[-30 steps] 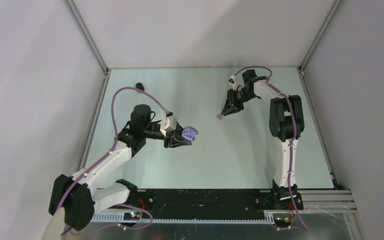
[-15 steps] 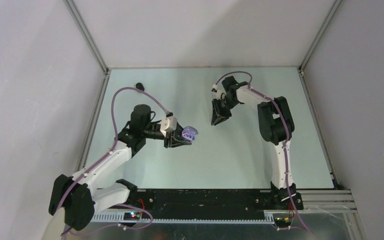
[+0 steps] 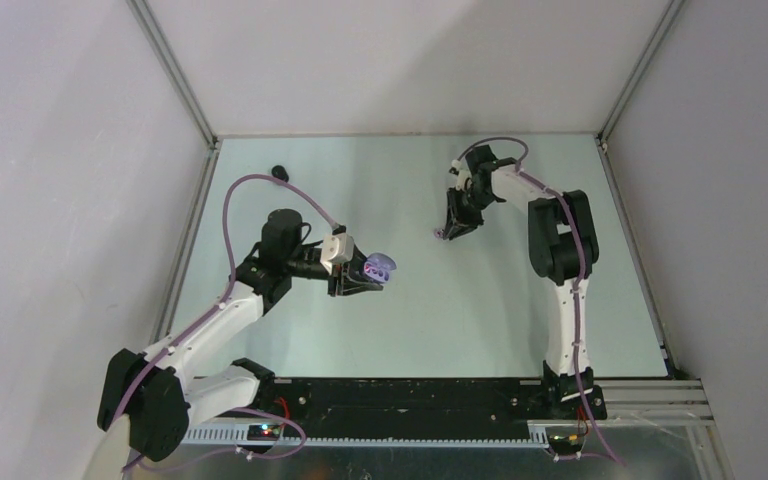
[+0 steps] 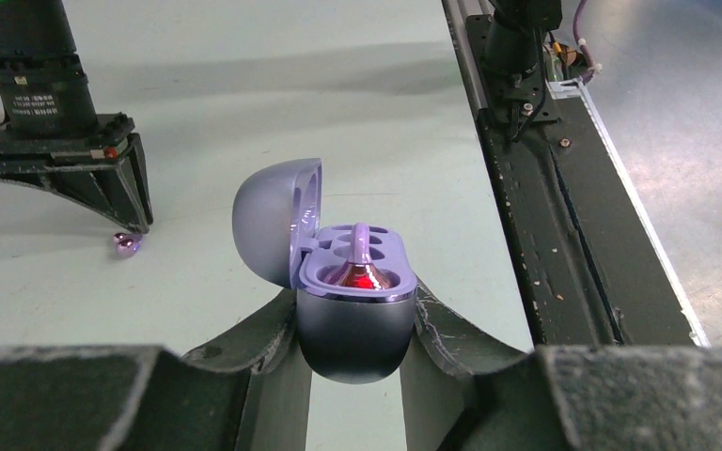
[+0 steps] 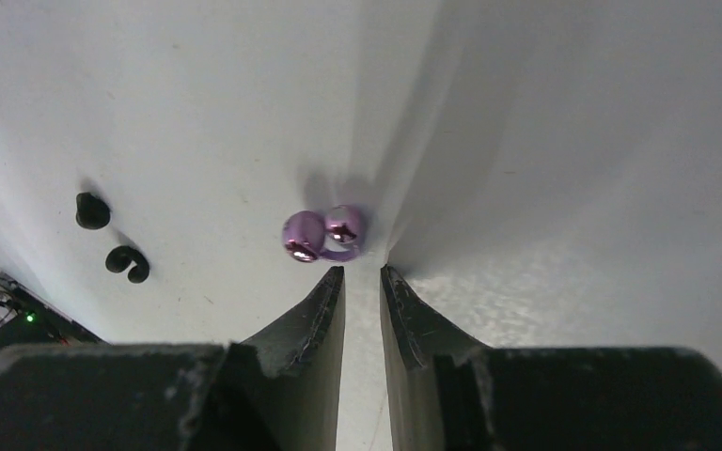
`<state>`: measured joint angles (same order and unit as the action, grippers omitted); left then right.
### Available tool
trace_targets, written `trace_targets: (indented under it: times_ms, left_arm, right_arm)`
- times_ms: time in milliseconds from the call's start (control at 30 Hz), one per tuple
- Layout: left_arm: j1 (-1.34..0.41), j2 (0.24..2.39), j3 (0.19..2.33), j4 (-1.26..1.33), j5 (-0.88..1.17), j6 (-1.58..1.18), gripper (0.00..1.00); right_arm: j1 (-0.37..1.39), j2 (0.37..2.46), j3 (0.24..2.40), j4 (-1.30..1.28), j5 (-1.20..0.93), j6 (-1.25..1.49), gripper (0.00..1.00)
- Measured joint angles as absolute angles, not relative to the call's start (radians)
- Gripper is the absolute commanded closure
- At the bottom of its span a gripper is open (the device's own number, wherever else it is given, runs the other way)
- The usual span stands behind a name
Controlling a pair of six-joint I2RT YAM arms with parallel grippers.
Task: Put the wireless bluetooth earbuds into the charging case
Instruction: Adjust the earbud at the center of the board.
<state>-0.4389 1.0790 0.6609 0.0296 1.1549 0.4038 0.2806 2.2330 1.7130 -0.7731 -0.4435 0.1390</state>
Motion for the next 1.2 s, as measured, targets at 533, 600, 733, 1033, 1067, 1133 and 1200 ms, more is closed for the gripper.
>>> trace_targets:
  times_ms: [533,600,733,1033,1067,1133,1200]
  left_arm:
    - [-0.439,1.079,0.661,0.018,1.155,0.404,1.00]
    - [-0.439,1.079,0.661,0.017,1.155,0.404,1.00]
    - [-0.439,1.079,0.661,0.015,1.155,0.404,1.00]
    - [-0.439,1.079,0.661,0.013,1.155,0.404,1.00]
    - [-0.439,1.079,0.661,0.012,1.155,0.405,1.00]
    - [-0.439,1.079,0.661,0.012,1.155,0.405,1.00]
    - [-0.439,1.079,0.661,0.012,1.155,0.405,1.00]
  right_arm:
    - [0.251,2.233,1.710,-0.763,-0.463,0.121,0.89]
    - [0.275,2.233,1.710,-0.760,-0.476,0.115,0.90]
    - [0.334,2.233,1.710,-0.754,-0.490,0.103,0.91]
    - [0.436,2.241,1.738,-0.750,-0.419,0.092,0.94]
    - [0.438,2.243,1.742,-0.749,-0.401,0.092,0.94]
    - [0.439,2.244,1.744,-0.749,-0.376,0.094,0.95]
    - [0.439,2.244,1.748,-0.748,-0.346,0.094,0.95]
